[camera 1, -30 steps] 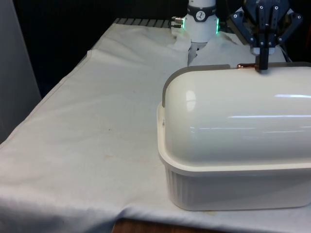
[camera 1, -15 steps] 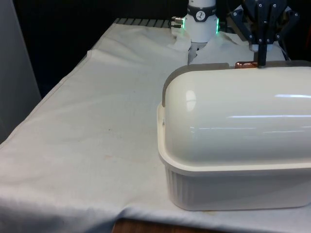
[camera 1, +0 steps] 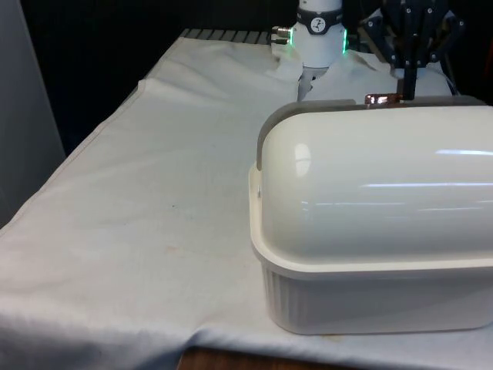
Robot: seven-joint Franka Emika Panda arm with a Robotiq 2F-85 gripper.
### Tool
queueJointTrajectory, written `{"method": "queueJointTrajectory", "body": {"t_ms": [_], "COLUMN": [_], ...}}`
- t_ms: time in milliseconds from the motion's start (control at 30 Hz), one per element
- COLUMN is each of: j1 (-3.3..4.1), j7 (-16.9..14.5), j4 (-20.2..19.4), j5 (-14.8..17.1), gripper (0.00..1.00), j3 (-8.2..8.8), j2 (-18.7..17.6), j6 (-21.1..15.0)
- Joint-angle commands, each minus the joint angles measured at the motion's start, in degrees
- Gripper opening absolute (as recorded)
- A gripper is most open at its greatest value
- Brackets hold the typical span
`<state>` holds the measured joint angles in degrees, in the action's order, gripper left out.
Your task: Open the lid, then close it.
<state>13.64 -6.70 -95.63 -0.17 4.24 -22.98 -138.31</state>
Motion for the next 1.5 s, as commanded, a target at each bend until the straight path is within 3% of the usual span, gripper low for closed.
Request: {"method": "queueJointTrajectory", "body": {"t_ms": [0, 467, 1467], "j1": [0.0, 0.34, 0.23], "j7": [-0.1, -1.7, -3.8], "j4": [-0.2, -3.8, -4.2], "j5": [0.0, -0.3, 0.4], "gripper": [0.0, 0.0, 0.0], "j3": [0.0, -0.17, -0.86], "j2": [0.1, 2.3, 1.3], "j6": [0.3, 6.5, 16.8]}}
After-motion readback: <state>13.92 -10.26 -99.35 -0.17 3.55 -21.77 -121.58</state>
